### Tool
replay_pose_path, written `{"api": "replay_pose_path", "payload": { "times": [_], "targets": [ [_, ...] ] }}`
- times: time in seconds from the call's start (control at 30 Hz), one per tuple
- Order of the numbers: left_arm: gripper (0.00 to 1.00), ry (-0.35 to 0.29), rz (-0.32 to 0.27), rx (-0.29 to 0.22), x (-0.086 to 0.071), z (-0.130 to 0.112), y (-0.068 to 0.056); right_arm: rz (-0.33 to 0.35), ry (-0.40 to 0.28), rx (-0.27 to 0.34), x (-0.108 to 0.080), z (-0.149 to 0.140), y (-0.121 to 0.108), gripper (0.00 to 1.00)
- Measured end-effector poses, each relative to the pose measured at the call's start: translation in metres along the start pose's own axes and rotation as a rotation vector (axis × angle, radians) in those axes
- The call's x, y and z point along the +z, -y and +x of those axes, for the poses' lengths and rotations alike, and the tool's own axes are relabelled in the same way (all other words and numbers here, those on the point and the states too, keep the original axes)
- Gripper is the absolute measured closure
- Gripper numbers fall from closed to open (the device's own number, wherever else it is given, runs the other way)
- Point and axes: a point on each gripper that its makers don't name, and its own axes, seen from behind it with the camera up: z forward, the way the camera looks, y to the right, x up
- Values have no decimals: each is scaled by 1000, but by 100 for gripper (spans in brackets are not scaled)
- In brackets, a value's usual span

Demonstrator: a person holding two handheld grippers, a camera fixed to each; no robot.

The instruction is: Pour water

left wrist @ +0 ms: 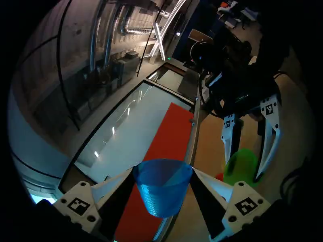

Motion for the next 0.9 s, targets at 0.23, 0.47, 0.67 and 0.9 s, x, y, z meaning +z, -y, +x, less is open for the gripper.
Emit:
{"api": "replay_pose_path", "payload": {
  "times": [0.23, 0.47, 0.67, 0.9],
  "targets": [
    [11, 1, 0, 20, 2, 2, -1, 0, -3, -3, -1, 0, 0, 10],
    [11, -1, 0, 42, 2, 5, 0, 0, -6, -8, -2, 2, 1, 10],
    [11, -7, 1, 63, 1, 11, 2, -1, -5, -13, -3, 3, 0, 10],
    [11, -8, 6, 87, 2, 13, 4, -3, -6, -16, -5, 3, -1, 10]
  ]
}}
